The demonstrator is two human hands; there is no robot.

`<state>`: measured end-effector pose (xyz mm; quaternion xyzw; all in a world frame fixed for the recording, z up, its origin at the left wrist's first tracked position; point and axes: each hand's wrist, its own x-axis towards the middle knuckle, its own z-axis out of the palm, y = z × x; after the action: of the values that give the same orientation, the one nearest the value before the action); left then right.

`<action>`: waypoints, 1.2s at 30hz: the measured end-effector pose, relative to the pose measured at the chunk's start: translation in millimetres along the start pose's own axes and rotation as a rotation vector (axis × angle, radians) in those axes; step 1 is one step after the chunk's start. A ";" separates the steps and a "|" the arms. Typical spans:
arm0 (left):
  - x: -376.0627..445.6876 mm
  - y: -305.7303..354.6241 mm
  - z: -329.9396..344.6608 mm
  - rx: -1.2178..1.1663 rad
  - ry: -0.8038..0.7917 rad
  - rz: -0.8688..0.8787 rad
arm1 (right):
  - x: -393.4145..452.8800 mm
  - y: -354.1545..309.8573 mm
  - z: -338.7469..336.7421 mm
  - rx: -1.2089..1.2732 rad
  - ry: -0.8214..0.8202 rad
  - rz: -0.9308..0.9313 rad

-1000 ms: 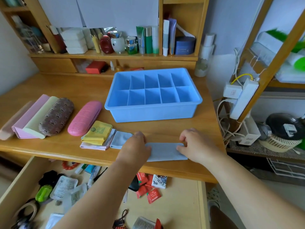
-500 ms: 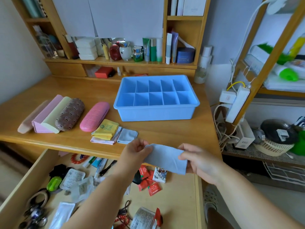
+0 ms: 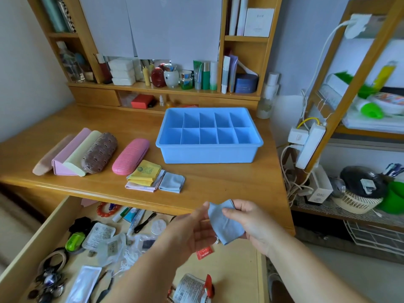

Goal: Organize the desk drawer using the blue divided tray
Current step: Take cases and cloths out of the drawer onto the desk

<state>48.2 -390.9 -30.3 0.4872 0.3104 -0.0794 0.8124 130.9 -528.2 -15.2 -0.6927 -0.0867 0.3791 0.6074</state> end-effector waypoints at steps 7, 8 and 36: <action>-7.2 -11.1 0.3 0.152 0.178 0.285 | -9.3 -0.8 7.0 0.021 0.023 -0.065; -10.6 -7.6 0.9 0.167 0.168 0.332 | -10.9 -2.0 5.5 0.040 0.010 -0.090; 10.5 31.0 -61.8 0.576 0.497 0.604 | 99.2 -23.8 69.9 -0.276 0.215 -0.286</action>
<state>43.5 -321.2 -34.0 0.7649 0.3052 0.1960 0.5324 164.1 -410.5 -33.4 -0.7864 -0.1697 0.1976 0.5601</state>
